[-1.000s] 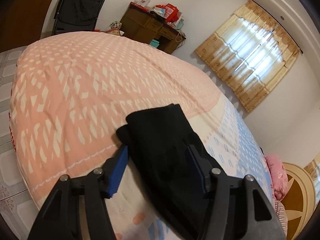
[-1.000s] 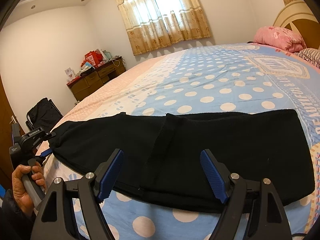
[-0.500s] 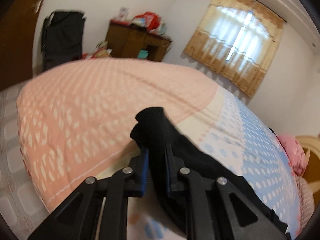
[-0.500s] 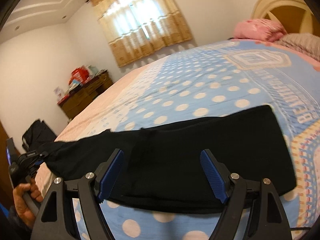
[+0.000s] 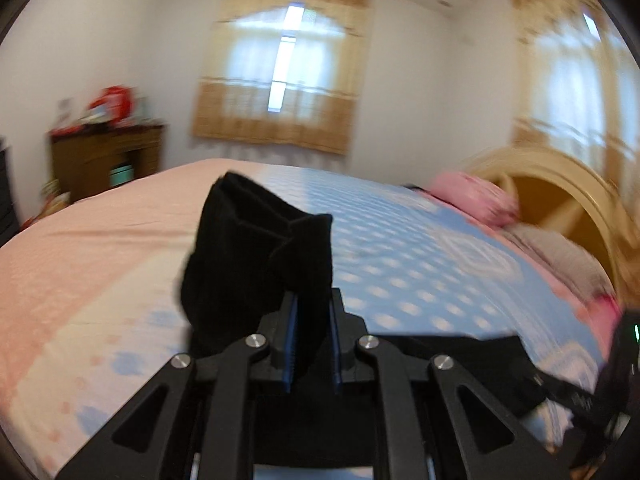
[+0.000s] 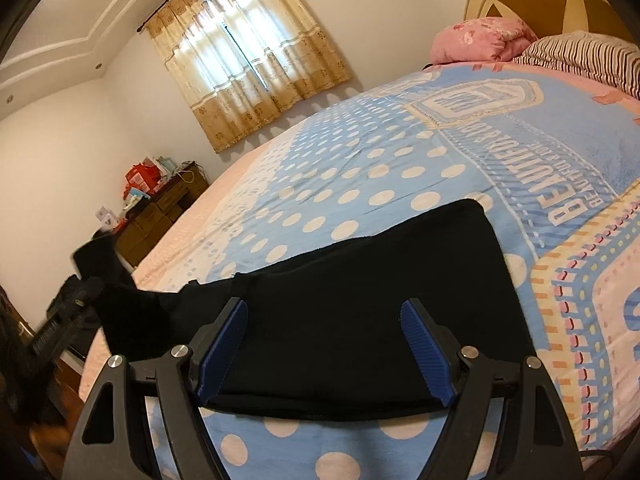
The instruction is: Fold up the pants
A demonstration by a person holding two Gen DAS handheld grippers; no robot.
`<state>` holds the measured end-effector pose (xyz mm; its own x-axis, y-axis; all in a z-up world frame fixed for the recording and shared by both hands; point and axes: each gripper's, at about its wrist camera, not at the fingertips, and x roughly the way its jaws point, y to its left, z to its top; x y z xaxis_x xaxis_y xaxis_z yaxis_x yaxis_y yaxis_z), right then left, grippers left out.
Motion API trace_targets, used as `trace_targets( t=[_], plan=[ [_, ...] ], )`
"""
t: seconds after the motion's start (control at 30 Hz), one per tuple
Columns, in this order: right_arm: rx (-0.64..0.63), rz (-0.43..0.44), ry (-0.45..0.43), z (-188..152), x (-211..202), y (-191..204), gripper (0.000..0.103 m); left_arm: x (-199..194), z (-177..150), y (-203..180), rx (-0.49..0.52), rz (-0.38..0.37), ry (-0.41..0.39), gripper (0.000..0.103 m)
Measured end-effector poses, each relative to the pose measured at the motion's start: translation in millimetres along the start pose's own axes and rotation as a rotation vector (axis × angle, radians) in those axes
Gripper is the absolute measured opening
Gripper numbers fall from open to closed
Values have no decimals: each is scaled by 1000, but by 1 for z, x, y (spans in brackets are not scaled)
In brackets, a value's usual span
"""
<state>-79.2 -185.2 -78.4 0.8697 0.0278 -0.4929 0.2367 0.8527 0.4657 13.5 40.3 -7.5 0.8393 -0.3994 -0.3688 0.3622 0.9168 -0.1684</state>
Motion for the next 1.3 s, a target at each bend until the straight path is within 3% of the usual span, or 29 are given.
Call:
trace_targets(
  t=[0.2, 0.37, 0.53, 0.77, 0.97, 1.13, 1.23, 1.3],
  plan=[
    [32, 31, 18, 2, -1, -9, 80, 12, -30, -49, 178, -145, 87, 14],
    [65, 109, 48, 2, 4, -12, 80, 14, -52, -67, 329, -166, 141, 14],
    [159, 226, 104, 5, 16, -17, 80, 19, -57, -62, 351, -177, 193, 14],
    [207, 403, 220, 19, 52, -3, 80, 21, -62, -80, 407, -177, 200, 14],
    [223, 468, 311, 12, 87, 14, 80, 17, -63, -84, 423, -187, 190, 14],
    [155, 462, 342, 9, 97, 32, 80, 16, -65, -89, 446, -190, 194, 15],
    [139, 465, 351, 9, 102, 36, 66, 15, -66, -92, 464, -204, 202, 20],
    [122, 449, 362, 7, 106, 38, 48, 12, -67, -93, 481, -210, 198, 22]
  ],
)
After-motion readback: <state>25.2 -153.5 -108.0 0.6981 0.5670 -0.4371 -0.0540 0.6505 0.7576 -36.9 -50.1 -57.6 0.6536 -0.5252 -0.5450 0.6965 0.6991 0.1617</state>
